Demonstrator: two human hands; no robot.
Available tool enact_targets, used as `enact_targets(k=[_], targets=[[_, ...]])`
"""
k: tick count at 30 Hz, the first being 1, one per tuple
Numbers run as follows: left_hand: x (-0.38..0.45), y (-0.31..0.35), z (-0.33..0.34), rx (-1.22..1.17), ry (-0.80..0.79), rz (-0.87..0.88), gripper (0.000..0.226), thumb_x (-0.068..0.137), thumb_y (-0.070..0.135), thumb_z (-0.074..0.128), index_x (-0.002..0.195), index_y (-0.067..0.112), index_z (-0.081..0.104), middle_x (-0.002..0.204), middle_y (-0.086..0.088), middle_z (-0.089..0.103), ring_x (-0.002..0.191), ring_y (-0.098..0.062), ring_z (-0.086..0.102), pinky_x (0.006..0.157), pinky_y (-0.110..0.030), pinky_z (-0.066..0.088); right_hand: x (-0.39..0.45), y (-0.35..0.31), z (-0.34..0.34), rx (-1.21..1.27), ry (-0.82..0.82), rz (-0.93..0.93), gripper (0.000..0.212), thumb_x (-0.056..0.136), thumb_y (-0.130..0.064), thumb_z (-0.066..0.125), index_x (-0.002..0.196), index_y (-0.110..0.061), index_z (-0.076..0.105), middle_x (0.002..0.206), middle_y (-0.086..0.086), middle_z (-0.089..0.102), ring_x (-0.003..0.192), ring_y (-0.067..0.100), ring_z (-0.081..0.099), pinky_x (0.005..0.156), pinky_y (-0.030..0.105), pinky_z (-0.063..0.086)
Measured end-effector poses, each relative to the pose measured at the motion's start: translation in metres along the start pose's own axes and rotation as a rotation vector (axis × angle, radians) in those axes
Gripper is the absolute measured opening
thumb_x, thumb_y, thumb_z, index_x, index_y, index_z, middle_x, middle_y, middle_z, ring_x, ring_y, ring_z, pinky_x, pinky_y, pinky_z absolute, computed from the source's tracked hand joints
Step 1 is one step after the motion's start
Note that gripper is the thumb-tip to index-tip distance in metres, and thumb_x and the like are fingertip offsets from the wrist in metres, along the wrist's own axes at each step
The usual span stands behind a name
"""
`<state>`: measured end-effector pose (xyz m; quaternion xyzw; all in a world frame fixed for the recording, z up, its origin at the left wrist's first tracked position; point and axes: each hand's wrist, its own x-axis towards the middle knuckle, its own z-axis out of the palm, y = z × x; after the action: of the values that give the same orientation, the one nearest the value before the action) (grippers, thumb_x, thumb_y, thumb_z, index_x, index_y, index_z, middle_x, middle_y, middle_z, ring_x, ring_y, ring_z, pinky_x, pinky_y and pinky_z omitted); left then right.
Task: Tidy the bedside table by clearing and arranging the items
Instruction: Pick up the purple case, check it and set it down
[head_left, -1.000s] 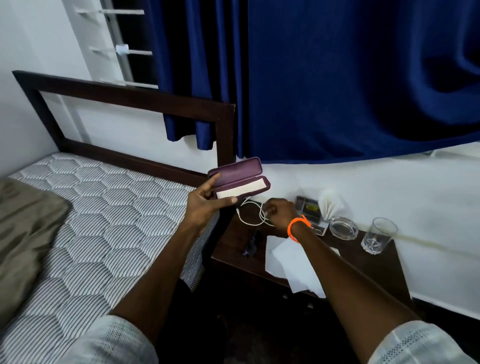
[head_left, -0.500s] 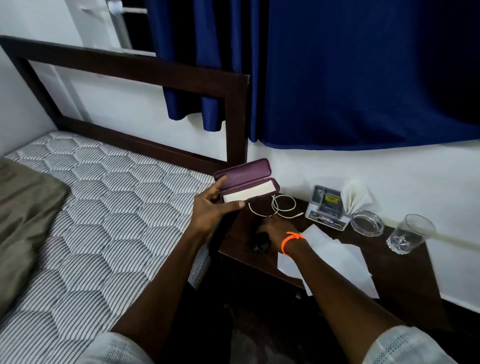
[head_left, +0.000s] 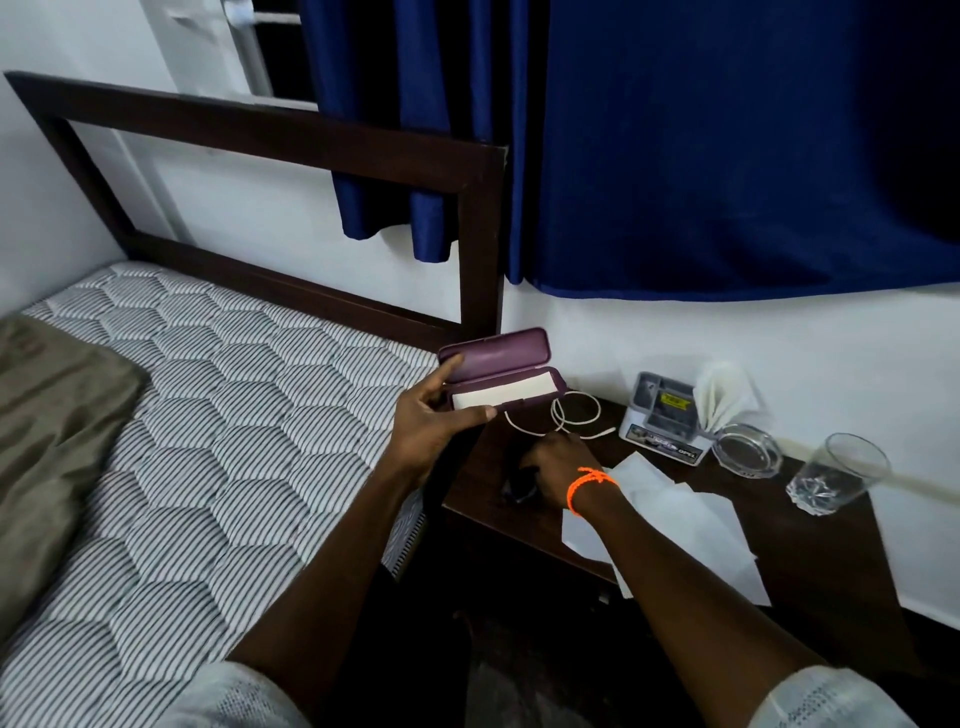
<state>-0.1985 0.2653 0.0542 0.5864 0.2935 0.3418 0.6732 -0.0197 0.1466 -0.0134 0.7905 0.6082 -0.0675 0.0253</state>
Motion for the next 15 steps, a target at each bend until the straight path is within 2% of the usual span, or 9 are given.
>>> enact_targets(k=[4, 10, 13, 15], targets=[[-0.007, 0.008, 0.0, -0.029, -0.002, 0.017, 0.084, 0.068, -0.01, 0.086, 0.143, 0.012, 0.056, 0.124, -0.004, 0.074, 0.115, -0.02, 0.071, 0.09, -0.028, 0.059, -0.011, 0.009, -0.031, 0.035, 0.005, 0.043, 0.036, 0.08, -0.02, 0.063, 0.112, -0.033, 0.073, 0.112, 0.005, 0.072, 0.114, 0.028, 0.06, 0.1, 0.037, 0.039], [-0.022, 0.034, 0.01, -0.072, -0.028, 0.047, 0.08, 0.068, -0.016, 0.082, 0.138, 0.017, 0.059, 0.115, -0.002, 0.077, 0.108, -0.018, 0.073, 0.085, -0.025, 0.06, -0.039, 0.031, -0.086, 0.025, 0.098, 0.144, 0.032, 0.08, -0.032, 0.067, 0.111, -0.034, 0.074, 0.113, 0.001, 0.074, 0.11, 0.029, 0.065, 0.096, 0.037, 0.047], [-0.028, 0.047, 0.014, -0.086, -0.044, 0.052, 0.089, 0.063, -0.011, 0.087, 0.144, 0.008, 0.055, 0.125, -0.009, 0.073, 0.116, -0.025, 0.07, 0.09, -0.029, 0.06, -0.057, 0.043, -0.118, 0.039, 0.135, 0.205, 0.029, 0.083, -0.034, 0.065, 0.111, -0.033, 0.074, 0.115, 0.0, 0.073, 0.113, 0.029, 0.063, 0.099, 0.04, 0.041], [-0.031, 0.057, 0.017, -0.068, -0.047, 0.064, 0.089, 0.063, -0.01, 0.088, 0.144, 0.006, 0.055, 0.125, -0.006, 0.073, 0.116, -0.021, 0.07, 0.09, -0.028, 0.059, -0.068, 0.05, -0.14, 0.021, 0.152, 0.259, 0.028, 0.085, -0.033, 0.064, 0.112, -0.032, 0.074, 0.119, -0.002, 0.071, 0.117, 0.027, 0.059, 0.102, 0.041, 0.036]])
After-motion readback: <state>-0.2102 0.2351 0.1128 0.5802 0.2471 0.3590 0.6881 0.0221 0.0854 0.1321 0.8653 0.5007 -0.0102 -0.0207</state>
